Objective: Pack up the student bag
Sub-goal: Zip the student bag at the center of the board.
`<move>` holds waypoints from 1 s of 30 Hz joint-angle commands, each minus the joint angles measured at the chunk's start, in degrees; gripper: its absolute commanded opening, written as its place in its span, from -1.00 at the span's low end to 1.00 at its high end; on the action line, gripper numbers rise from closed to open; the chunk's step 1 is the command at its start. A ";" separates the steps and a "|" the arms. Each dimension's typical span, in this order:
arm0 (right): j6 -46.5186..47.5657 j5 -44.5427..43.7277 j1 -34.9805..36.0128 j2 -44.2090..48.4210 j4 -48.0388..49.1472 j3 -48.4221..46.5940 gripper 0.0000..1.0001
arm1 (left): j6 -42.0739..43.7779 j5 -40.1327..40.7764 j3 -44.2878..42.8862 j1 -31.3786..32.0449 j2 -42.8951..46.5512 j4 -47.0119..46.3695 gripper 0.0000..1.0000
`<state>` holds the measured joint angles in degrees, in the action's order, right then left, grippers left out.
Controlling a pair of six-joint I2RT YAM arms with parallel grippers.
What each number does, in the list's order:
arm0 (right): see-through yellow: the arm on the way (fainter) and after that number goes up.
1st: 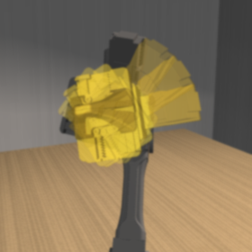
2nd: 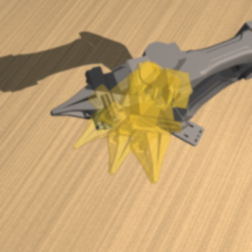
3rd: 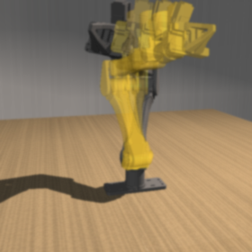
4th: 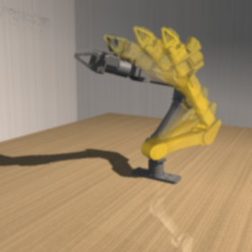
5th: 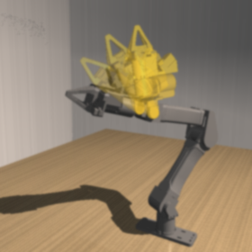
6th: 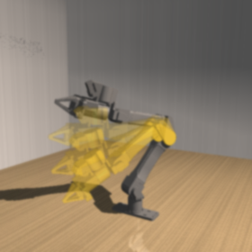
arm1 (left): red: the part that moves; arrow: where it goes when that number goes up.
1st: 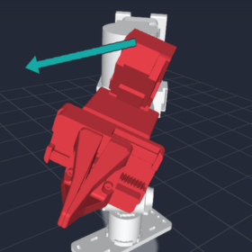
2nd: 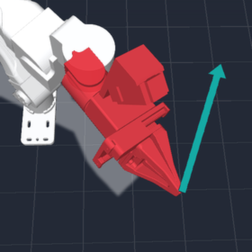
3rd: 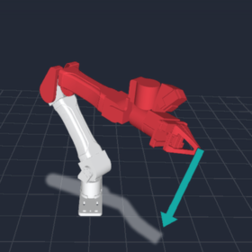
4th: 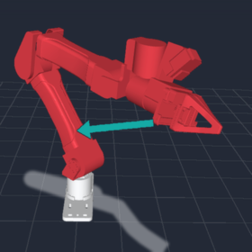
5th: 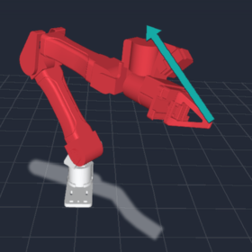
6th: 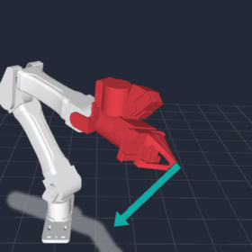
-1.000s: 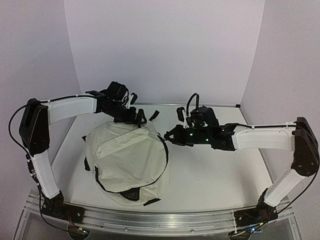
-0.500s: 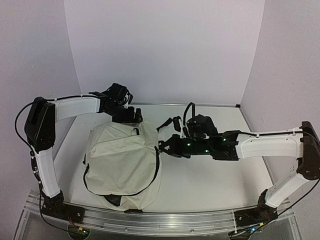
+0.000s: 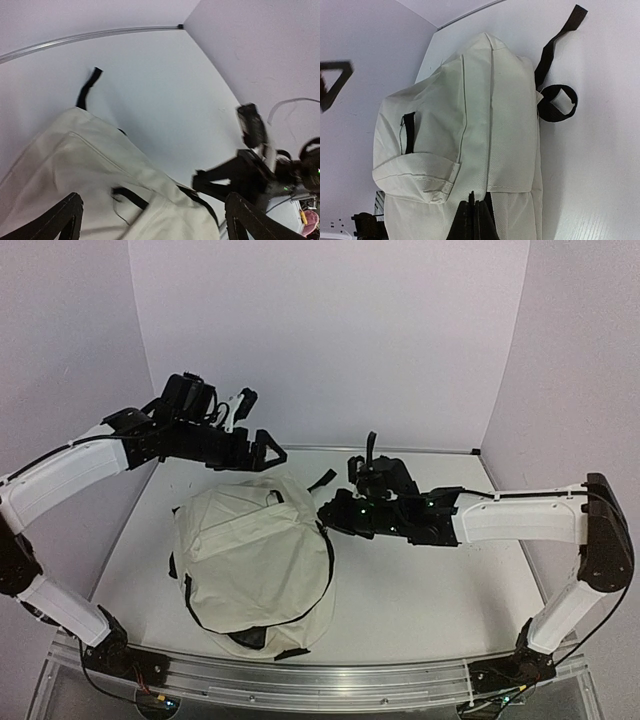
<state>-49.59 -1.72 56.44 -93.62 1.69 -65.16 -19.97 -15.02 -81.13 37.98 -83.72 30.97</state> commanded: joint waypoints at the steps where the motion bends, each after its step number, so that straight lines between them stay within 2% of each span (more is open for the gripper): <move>1: 1.45 -4.99 -0.65 -1.14 4.17 -3.71 -1.00 | -7.86 3.61 9.66 1.57 4.21 6.96 0.98; 4: 1.68 -5.90 -0.67 -1.35 4.74 -2.98 -1.00 | -14.30 15.38 15.64 1.57 8.75 9.45 0.99; 7: 1.37 -5.57 -0.71 -1.03 5.54 -1.65 -1.00 | -19.80 19.64 20.90 1.57 14.05 8.48 0.99; 14: 0.73 -3.40 -0.63 -0.95 7.36 0.61 -1.00 | -28.07 21.58 28.53 1.57 20.57 10.14 0.99; 17: 0.89 -2.70 -0.63 -1.28 7.69 0.73 -1.00 | -27.81 21.83 30.53 1.42 21.00 10.07 0.99; 22: 0.37 -1.33 -0.59 -1.94 8.83 1.14 -1.00 | -25.29 17.61 31.59 -0.41 17.51 5.47 0.99; 23: 0.12 -0.92 -0.62 -2.16 9.14 1.23 -1.00 | -24.47 17.60 31.65 -0.82 16.86 4.52 0.94; 25: -0.22 -0.23 -0.51 -2.34 10.03 1.51 -1.00 | -22.66 16.45 32.76 -3.04 15.87 0.46 0.62; 27: -0.55 -0.52 -0.33 -2.24 11.02 2.42 -1.00 | -20.92 12.04 34.05 -6.65 14.83 -5.39 0.39; 30: -1.23 -1.44 -0.34 -1.56 11.93 3.53 -1.00 | -17.84 6.25 33.32 -10.59 11.03 -13.80 0.29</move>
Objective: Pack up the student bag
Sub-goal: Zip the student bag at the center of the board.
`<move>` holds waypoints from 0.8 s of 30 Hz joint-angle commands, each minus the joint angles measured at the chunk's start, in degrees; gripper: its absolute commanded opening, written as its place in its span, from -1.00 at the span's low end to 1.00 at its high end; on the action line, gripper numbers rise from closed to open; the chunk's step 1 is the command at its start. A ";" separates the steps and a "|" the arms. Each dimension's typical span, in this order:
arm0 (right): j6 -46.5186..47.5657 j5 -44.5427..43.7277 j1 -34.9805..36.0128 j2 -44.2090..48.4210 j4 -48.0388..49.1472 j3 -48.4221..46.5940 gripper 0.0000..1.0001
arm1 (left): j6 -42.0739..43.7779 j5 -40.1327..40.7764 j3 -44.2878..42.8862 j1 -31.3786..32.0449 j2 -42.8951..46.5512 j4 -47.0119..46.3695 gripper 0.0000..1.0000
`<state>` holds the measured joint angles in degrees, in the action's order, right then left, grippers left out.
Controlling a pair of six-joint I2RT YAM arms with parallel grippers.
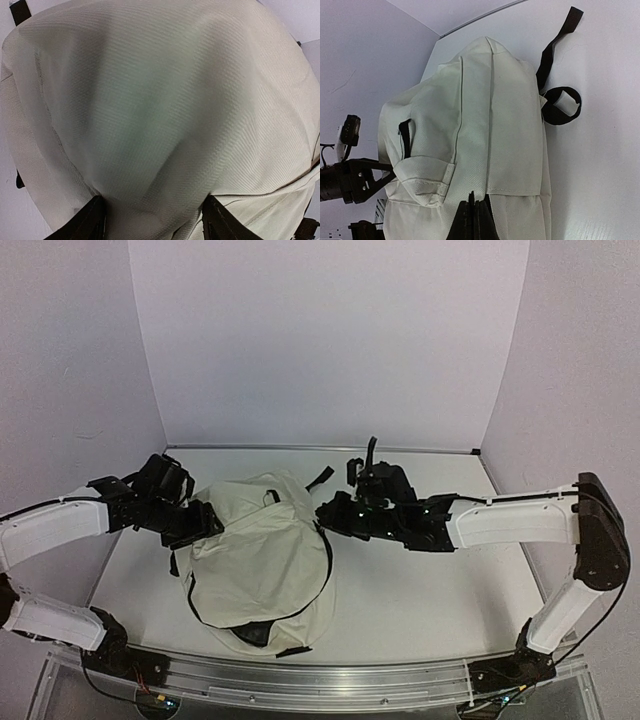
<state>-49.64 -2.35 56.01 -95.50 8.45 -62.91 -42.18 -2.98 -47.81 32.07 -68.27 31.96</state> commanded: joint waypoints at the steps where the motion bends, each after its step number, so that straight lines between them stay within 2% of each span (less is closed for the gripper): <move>1: -1.53 -1.18 0.08 0.66 5.45 1.57 -1.00 | 5.47 -6.40 -1.27 -5.08 -6.15 -16.43 0.29; 10: -1.74 -11.27 -0.15 1.76 6.09 2.31 -1.00 | 12.09 -15.42 -18.39 -9.03 -28.20 -25.63 0.25; 14: -2.73 -13.89 -1.56 1.29 5.88 1.64 -1.00 | 16.73 -16.40 -25.54 -9.28 -34.05 -23.58 0.30; 17: -2.27 -13.39 -2.36 1.03 5.63 0.53 -1.00 | 20.33 -15.70 -26.73 -9.23 -32.16 -22.06 0.61; 20: -2.05 -12.68 -3.11 0.86 5.15 0.07 -1.00 | 24.21 -15.10 -23.42 -9.09 -25.55 -20.63 0.87; 24: -2.04 -11.70 -4.30 0.98 4.97 0.47 -1.00 | 28.77 -15.21 -13.00 -6.09 -10.87 -19.85 0.95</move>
<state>-51.53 -13.46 52.94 -95.48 12.20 -60.38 -20.26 -17.76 -68.32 23.16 -94.70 11.05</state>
